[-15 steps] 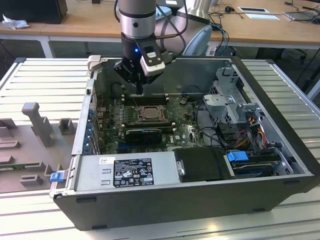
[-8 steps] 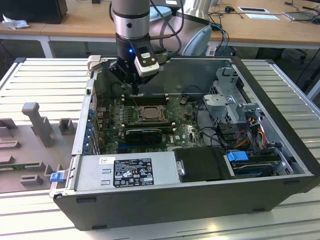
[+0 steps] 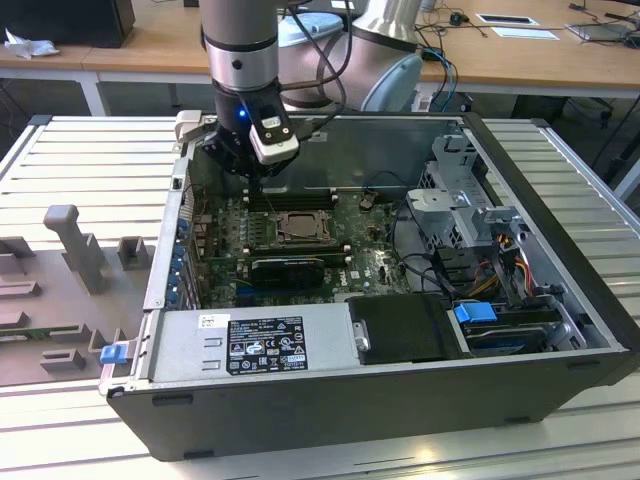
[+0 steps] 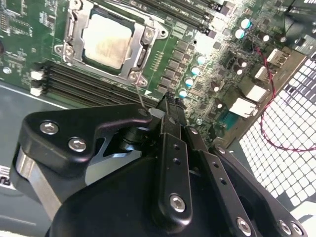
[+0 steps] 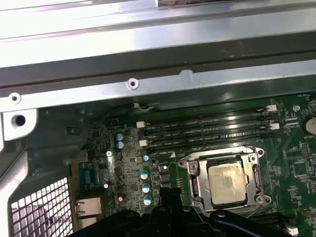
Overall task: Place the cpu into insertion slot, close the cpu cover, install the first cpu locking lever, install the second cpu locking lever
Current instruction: 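Install the first cpu locking lever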
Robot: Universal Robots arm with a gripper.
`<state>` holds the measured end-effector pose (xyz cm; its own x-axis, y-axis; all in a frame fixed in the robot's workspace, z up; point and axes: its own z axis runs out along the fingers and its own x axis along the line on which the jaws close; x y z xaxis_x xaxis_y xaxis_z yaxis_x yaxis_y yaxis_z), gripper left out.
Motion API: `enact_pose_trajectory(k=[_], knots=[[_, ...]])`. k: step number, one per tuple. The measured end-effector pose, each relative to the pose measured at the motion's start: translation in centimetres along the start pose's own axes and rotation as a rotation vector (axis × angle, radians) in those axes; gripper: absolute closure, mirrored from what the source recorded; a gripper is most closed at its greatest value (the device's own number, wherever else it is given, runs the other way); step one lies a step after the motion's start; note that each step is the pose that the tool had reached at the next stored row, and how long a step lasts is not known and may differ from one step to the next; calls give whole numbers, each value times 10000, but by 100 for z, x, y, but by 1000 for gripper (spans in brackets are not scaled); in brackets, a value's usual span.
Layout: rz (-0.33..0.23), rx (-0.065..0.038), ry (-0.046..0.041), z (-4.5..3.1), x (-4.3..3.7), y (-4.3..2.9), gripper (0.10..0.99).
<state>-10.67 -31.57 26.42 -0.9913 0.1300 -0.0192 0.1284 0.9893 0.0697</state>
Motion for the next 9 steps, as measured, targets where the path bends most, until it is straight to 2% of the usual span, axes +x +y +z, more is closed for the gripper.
enact_pose_trajectory(k=[9], knots=[[-119,-30,13,55,79,-11,980]])
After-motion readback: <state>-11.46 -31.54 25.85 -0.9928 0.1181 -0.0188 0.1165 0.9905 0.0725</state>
